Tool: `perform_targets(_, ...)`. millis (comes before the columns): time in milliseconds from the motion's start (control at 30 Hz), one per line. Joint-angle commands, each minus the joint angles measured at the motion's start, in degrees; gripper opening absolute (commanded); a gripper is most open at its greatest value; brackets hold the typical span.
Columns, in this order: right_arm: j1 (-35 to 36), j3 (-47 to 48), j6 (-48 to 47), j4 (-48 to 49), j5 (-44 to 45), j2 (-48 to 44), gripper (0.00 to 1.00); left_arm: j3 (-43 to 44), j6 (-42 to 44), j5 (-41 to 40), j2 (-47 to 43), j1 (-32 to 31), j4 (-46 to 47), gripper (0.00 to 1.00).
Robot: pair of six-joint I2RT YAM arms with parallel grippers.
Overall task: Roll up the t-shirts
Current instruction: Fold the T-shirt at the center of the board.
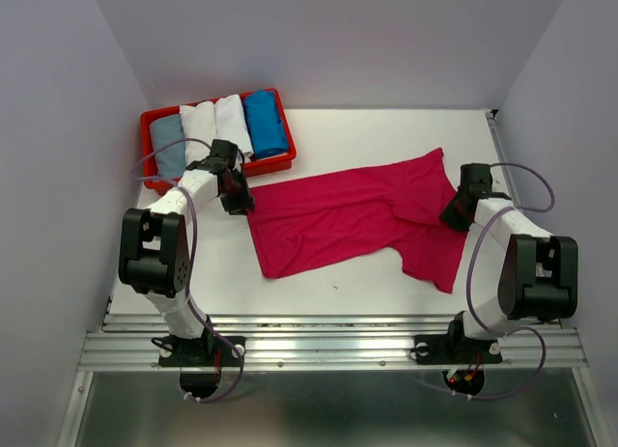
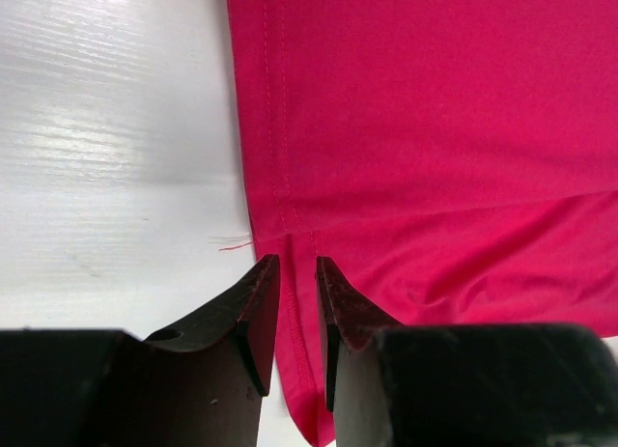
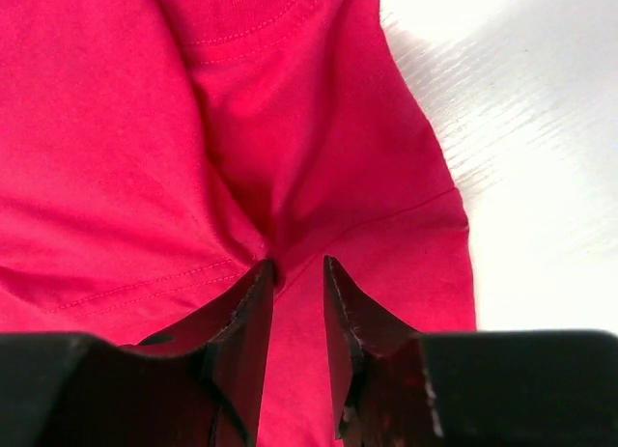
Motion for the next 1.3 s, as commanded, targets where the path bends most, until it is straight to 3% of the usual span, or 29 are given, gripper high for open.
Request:
perform_targets(0, -0.2, 5.6, -0.5, -0.9, 2.0, -1.5, 0.34, 0.5, 0.2, 0.2, -2.6, -1.2, -0.5, 0.33)
perform_targets(100, -0.2, 9.0, -0.2, -0.2, -0.8, -0.4, 0.33, 0.4, -0.4, 0.2, -1.7, -2.9, 0.0, 0.33)
perform_targets(333, -0.2, 13.3, 1.4, 3.1, -7.6, 7.7, 0.14, 0.0, -1.7, 0.7, 1.3, -4.4, 2.3, 0.33)
perform_targets(433, -0.2, 14.4, 1.3, 4.3, -8.2, 11.9, 0.11, -0.2, -1.6, 0.3, 2.9, -4.4, 2.6, 0.33)
perform_targets(833, -0.2, 15.5, 2.7, 6.9, -5.1, 22.3, 0.08, -0.3, -1.8, -3.1, 8.5, -3.9, 2.3, 0.33)
perform_targets(1267, 0.3, 20.9, 3.4, 7.3, -6.6, 29.1, 0.06, 3.2, -2.3, -6.8, 12.9, 1.8, 2.2, 0.33)
